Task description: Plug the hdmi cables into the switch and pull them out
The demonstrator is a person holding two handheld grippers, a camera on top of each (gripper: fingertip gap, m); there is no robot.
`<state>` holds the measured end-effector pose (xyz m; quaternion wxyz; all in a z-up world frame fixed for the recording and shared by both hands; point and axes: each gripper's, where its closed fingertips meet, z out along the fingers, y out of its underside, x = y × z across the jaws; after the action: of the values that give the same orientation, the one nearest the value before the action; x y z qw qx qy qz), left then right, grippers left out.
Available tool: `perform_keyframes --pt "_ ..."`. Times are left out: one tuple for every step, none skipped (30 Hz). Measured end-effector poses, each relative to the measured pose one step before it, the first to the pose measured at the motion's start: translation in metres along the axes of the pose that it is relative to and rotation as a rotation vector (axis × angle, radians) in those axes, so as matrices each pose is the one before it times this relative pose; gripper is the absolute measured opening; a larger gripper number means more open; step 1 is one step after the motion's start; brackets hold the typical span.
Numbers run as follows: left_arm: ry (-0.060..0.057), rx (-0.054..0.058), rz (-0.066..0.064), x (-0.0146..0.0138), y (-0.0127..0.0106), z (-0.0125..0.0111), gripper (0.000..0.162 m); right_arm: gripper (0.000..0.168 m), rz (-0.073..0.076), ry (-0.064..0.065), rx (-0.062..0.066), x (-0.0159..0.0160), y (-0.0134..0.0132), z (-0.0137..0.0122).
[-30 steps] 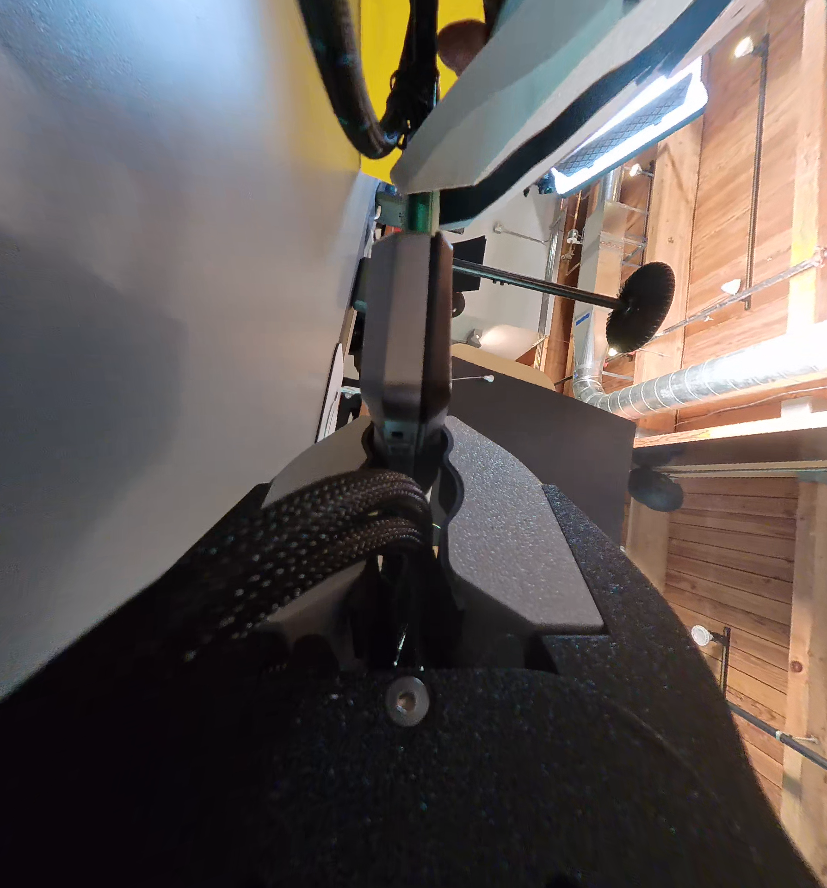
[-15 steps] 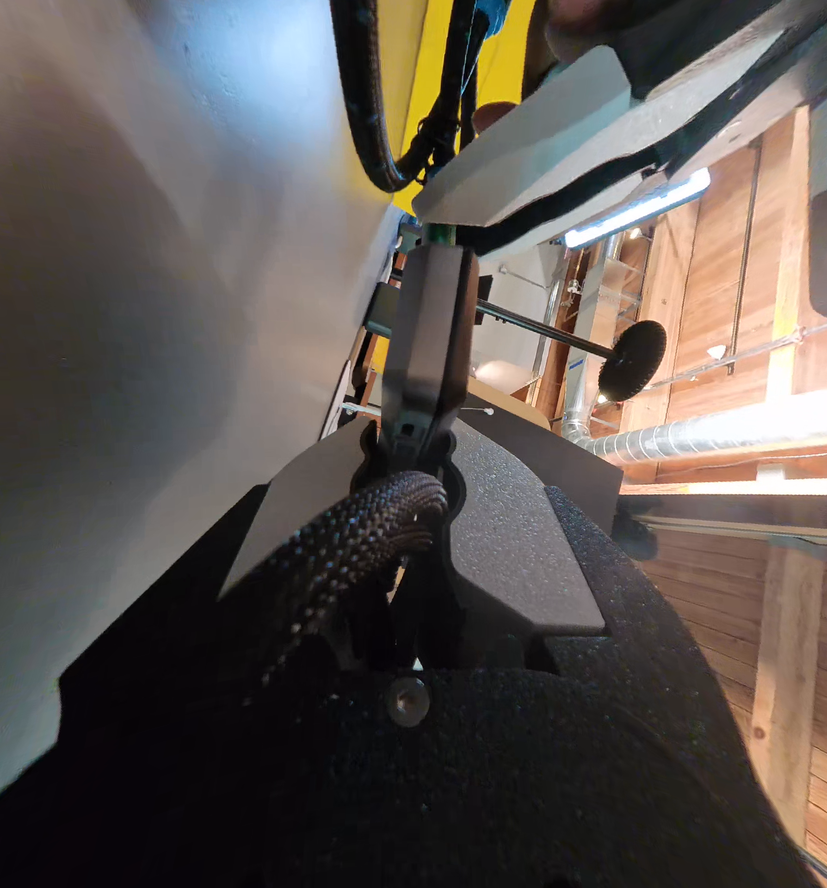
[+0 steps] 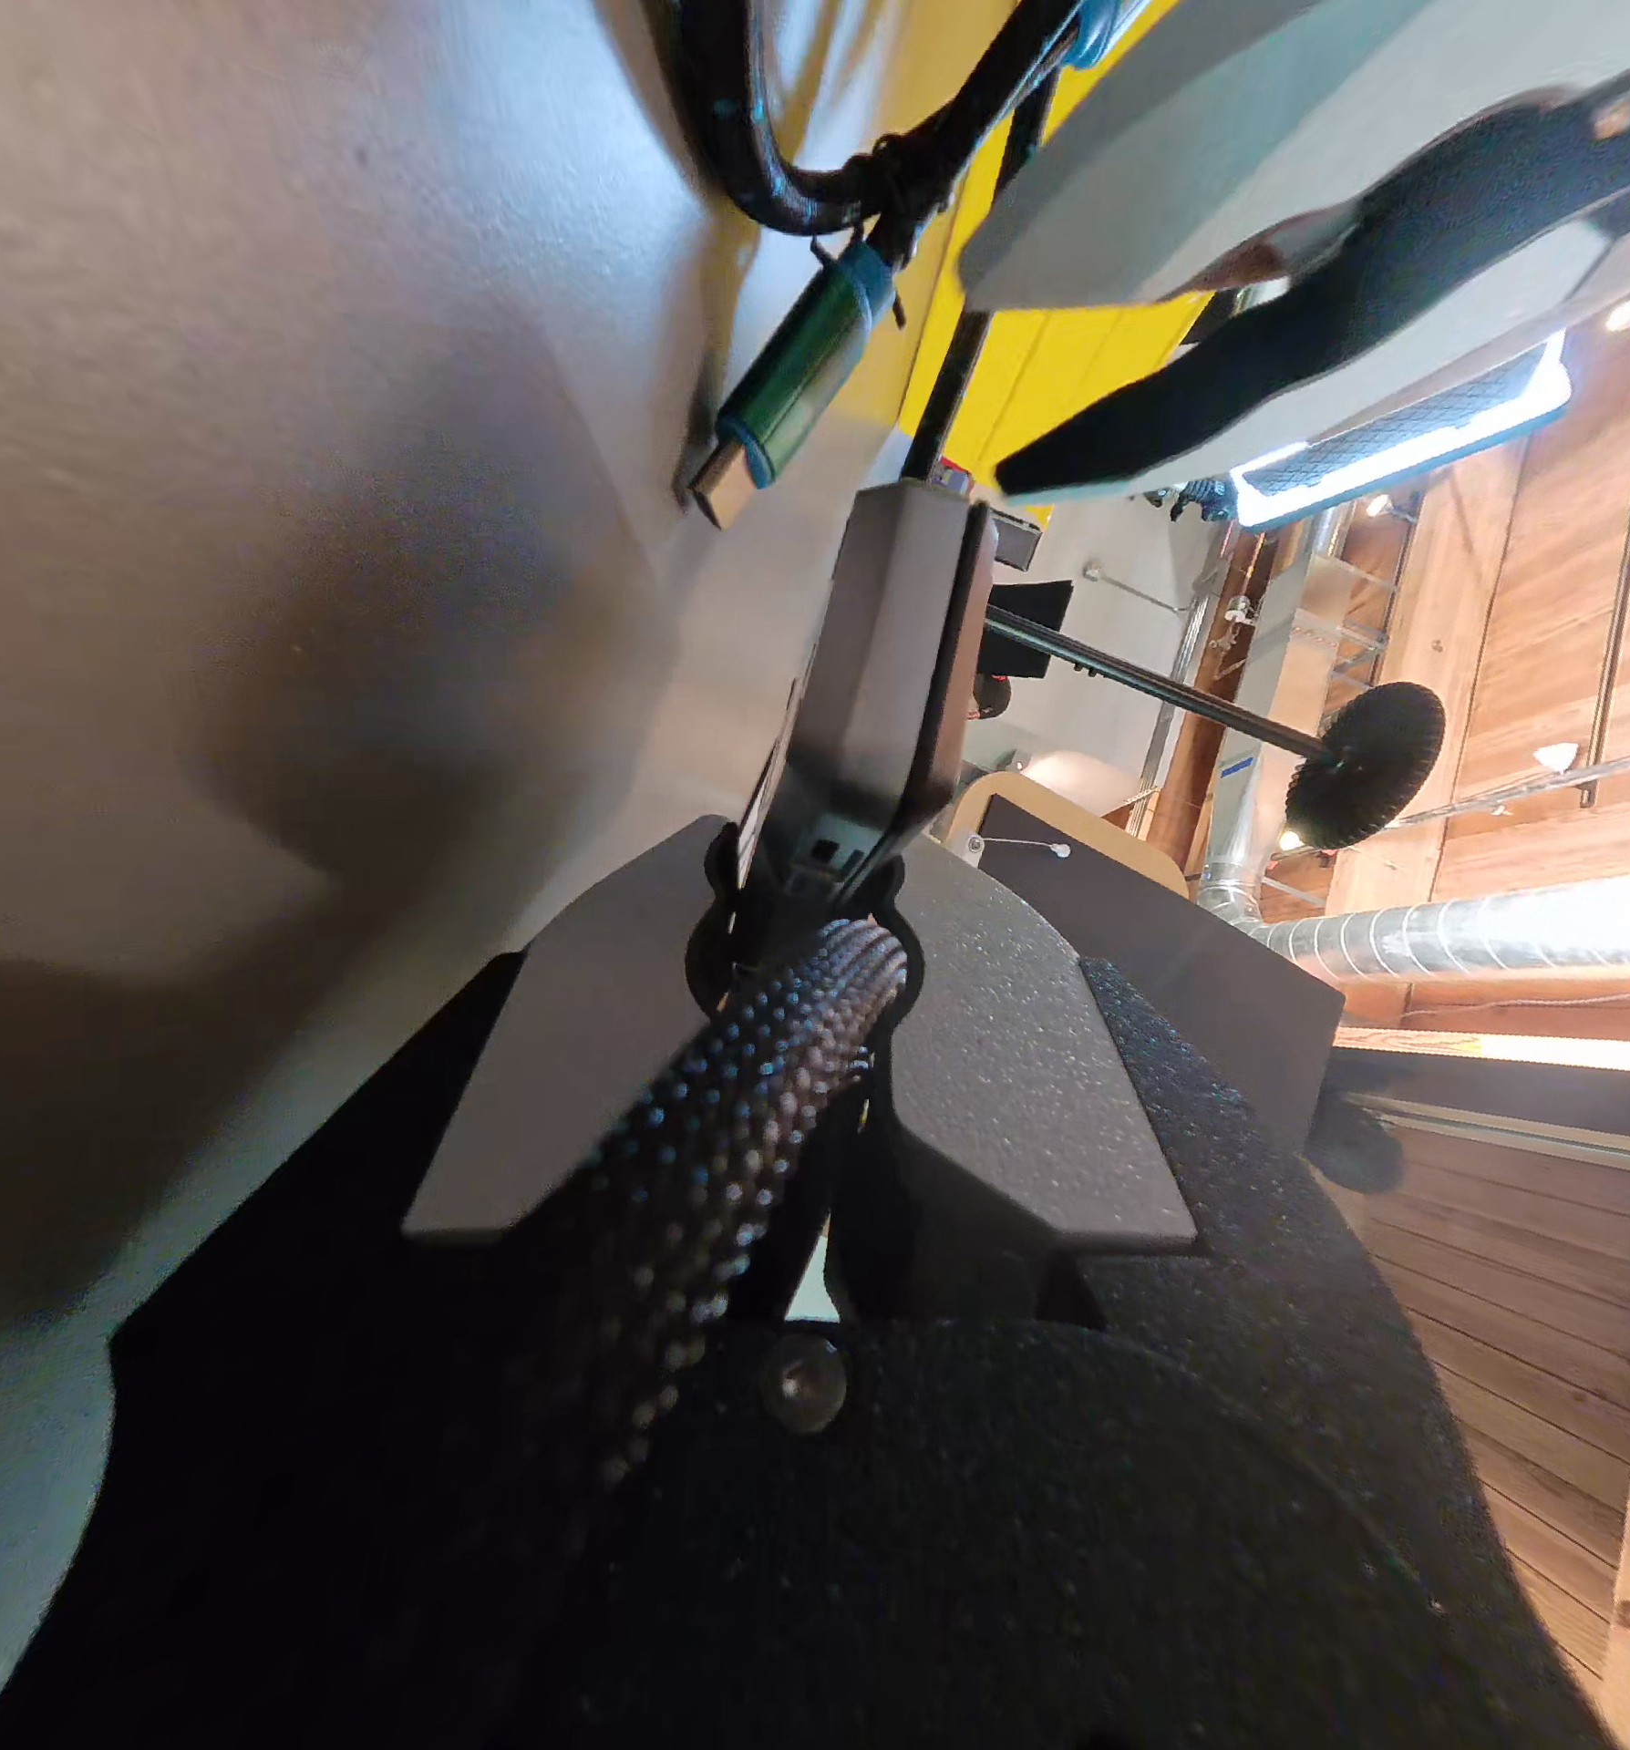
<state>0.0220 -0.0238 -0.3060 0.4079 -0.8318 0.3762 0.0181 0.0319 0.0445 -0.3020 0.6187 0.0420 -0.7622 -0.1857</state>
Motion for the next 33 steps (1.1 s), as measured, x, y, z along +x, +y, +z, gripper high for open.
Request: perform_keyframes --pt "0.0164 0.0035 -0.0120 0.00295 -0.00123 -0.00471 0.040 0.026 0.0007 -0.0005 -0.0004 -0.00018 0.00000 0.00009" --pt "0.0222 -0.0057 -0.0201 0.00378 0.00000 -0.00339 0.039 0.027 -0.0011 -0.0004 -0.0012 -0.00018 -0.00008 0.00014" --pt "0.0258 -0.0146 -0.0162 0.00461 0.00150 -0.00109 0.038 0.027 -0.0027 0.0006 -0.0014 -0.00005 0.00001 0.00016" --pt "0.0037 -0.0204 -0.0043 0.00146 0.00243 0.00075 0.037 0.027 -0.0018 0.0008 -0.0012 -0.00002 0.00003 0.00006" --pt "-0.0183 -0.0243 0.0092 -0.00180 0.00318 0.00262 0.037 0.027 0.0006 0.0002 -0.0005 0.00002 -0.00002 -0.00006" --pt "-0.0156 -0.0322 0.0158 -0.00201 0.00416 0.00336 0.037 0.027 0.0009 0.0007 -0.0004 0.00012 0.00008 -0.00004" --pt "-0.0001 -0.0328 0.0147 0.00080 0.00413 0.00368 0.036 0.027 0.0000 0.0003 -0.0003 0.00003 0.00003 -0.00002" --pt "0.0094 -0.0234 0.0105 0.00289 0.00271 0.00349 0.033 0.027 -0.0002 0.0003 -0.0003 -0.00006 0.00002 -0.00010" --pt "0.0051 -0.0241 0.0129 0.00183 0.00343 0.00313 0.029 0.027 0.0002 0.0010 -0.0002 0.00015 -0.00007 -0.00004" --pt "-0.0038 -0.0145 0.0126 0.00055 0.00231 0.00220 0.021 0.027 0.0011 -0.0013 0.0012 -0.00017 -0.00010 -0.00003" --pt "0.0038 0.0233 -0.0053 0.00093 -0.00250 -0.00027 0.018 0.027 0.0009 -0.0008 0.0010 -0.00031 -0.00005 0.00001" --pt "0.0118 0.0073 -0.0137 0.00052 -0.00006 -0.00048 0.017 0.027 -0.0005 0.0008 0.0017 0.00013 -0.00028 -0.00009" --pt "0.0012 0.0129 -0.0172 -0.00129 -0.00121 -0.00099 0.016 0.027 0.0011 0.0015 0.0009 0.00019 -0.00006 -0.00005" --pt "0.0036 0.0294 -0.0187 -0.00179 -0.00297 -0.00183 0.015 0.027 0.0023 0.0078 0.0012 0.00115 0.00003 -0.00027" --pt "0.0258 0.0377 -0.0229 -0.00041 -0.00386 -0.00264 0.014 0.027 0.0040 0.0135 0.0031 0.00221 0.00000 -0.00093" --pt "0.0310 0.0288 -0.0266 0.00048 -0.00335 -0.00271 0.014 0.026 0.0073 0.0175 0.0030 0.00283 0.00058 -0.00111" --pt "0.0153 0.0144 -0.0109 -0.00136 -0.00184 -0.00246 0.014 0.026 0.0094 0.0187 0.0054 0.00320 0.00099 -0.00128" --pt "0.0094 0.0108 0.0123 -0.00086 -0.00168 -0.00200 0.013 0.026 0.0056 0.0152 0.0066 0.00249 0.00119 -0.00132" --pt "0.0145 0.0091 0.0272 0.00088 -0.00181 -0.00136 0.013 0.026 -0.0025 0.0126 0.0112 0.00171 0.00045 -0.00146" --pt "0.0116 0.0110 0.0260 0.00086 -0.00216 -0.00094 0.013 0.025 -0.0051 0.0093 0.0098 0.00101 0.00051 -0.00123" --pt "0.0086 0.0135 0.0184 0.00004 -0.00245 -0.00099 0.013 0.025 -0.0038 0.0051 0.0110 0.00030 0.00028 -0.00105" --pt "0.0027 0.0148 0.0090 -0.00133 -0.00190 -0.00110 0.013 0.025 -0.0026 0.0049 0.0091 0.00011 0.00029 -0.00071" --pt "0.0020 0.0117 -0.0046 -0.00256 -0.00027 -0.00021 0.013 0.025 0.0023 0.0061 0.0046 0.00038 0.00029 -0.00046" --pt "-0.0060 0.0014 -0.0131 -0.00343 0.00071 -0.00034 0.013 0.025 0.0054 -0.0034 0.0026 -0.00035 -0.00019 0.00015" --pt "-0.0120 -0.0041 -0.0099 -0.00289 0.00163 0.00048 0.013 0.025 -0.0006 -0.0066 0.0007 -0.00116 -0.00049 0.00065" --pt "-0.0088 0.0020 -0.0007 -0.00080 0.00141 0.00039 0.013 0.026 -0.0062 -0.0080 -0.0026 -0.00201 0.00016 0.00098" --pt "-0.0079 0.0180 0.0119 0.00097 -0.00046 -0.00170 0.014 0.026 -0.0072 -0.0165 -0.0047 -0.00349 0.00063 0.00123" --pt "-0.0031 0.0481 0.0338 0.00347 -0.00439 -0.00446 0.014 0.026 -0.0085 -0.0215 -0.0056 -0.00448 0.00058 0.00123" --pt "-0.0002 0.0672 0.0508 0.00512 -0.00684 -0.00541 0.014 0.027 -0.0021 -0.0233 -0.0026 -0.00429 0.00013 0.00134" --pt "-0.0113 0.0672 0.0459 0.00496 -0.00653 -0.00803 0.015 0.028 0.0072 -0.0305 0.0007 -0.00481 0.00026 0.00143" --pt "-0.0326 0.0531 0.0167 0.00058 -0.00434 -0.00841 0.021 0.028 0.0176 -0.0205 0.0043 -0.00236 0.00052 0.00087" --pt "-0.0449 0.0386 -0.0103 -0.00311 -0.00312 -0.00971 0.029 0.028 0.0117 -0.0129 0.0076 -0.00159 -0.00006 0.00030" --pt "-0.0528 0.0439 -0.0188 -0.00495 -0.00431 -0.01109 0.035 0.029 0.0046 -0.0113 0.0048 -0.00142 -0.00004 -0.00001"
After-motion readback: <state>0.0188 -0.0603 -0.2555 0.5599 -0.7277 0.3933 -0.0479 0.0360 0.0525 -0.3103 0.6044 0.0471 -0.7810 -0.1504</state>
